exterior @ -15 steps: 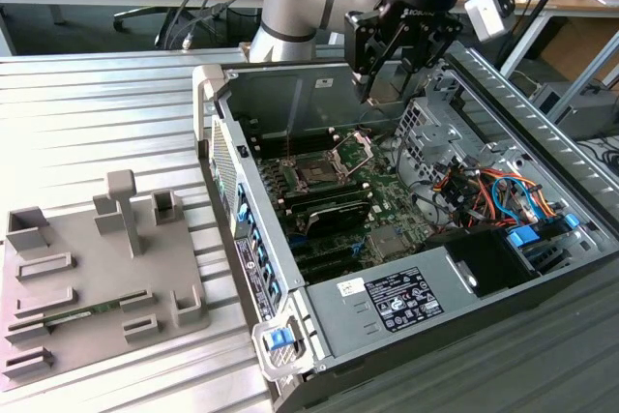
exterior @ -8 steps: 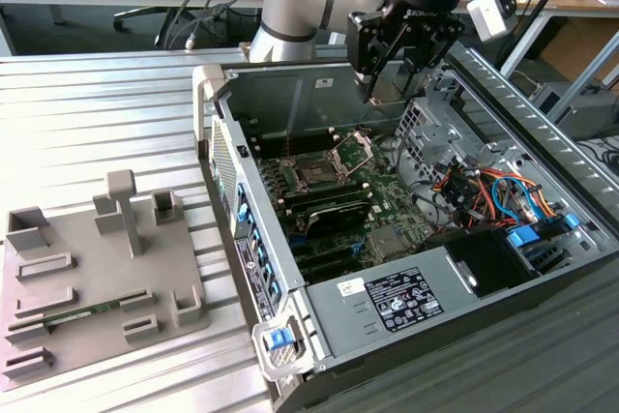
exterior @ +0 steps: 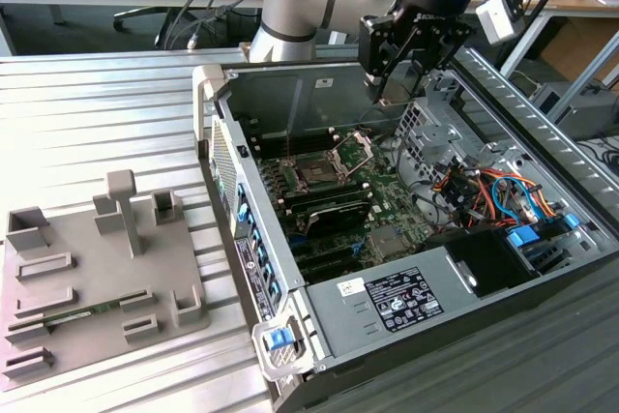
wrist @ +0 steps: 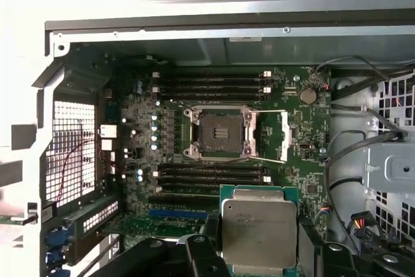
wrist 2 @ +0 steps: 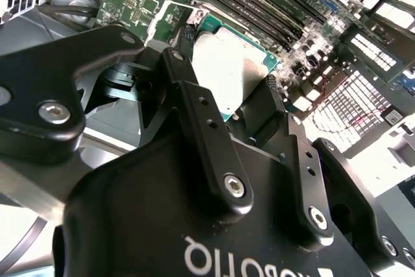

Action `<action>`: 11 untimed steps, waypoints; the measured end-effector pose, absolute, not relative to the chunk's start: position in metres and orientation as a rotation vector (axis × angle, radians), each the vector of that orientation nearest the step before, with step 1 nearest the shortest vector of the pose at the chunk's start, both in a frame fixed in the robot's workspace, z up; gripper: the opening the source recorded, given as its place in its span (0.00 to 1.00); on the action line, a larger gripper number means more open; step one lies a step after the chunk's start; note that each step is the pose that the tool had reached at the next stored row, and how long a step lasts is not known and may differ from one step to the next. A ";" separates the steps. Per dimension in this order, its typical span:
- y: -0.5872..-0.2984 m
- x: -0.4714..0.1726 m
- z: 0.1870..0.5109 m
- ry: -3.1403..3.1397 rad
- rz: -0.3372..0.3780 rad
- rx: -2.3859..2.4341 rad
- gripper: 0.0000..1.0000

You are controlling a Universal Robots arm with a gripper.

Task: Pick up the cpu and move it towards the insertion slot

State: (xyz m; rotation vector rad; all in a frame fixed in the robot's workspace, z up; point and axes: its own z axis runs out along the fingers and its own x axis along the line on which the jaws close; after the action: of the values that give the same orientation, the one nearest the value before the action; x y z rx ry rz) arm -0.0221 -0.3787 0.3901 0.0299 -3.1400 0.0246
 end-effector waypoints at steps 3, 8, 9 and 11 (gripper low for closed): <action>-0.378 -0.019 0.389 -3.140 0.026 0.030 0.55; -0.377 -0.015 0.388 -3.140 0.027 0.030 0.55; -0.377 -0.015 0.388 -3.140 0.027 0.030 0.55; -0.376 -0.013 0.387 -3.140 0.028 0.030 0.55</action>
State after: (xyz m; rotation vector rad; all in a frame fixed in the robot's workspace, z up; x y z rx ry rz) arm -0.0131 -0.3764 0.3873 0.0299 -3.1399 0.0281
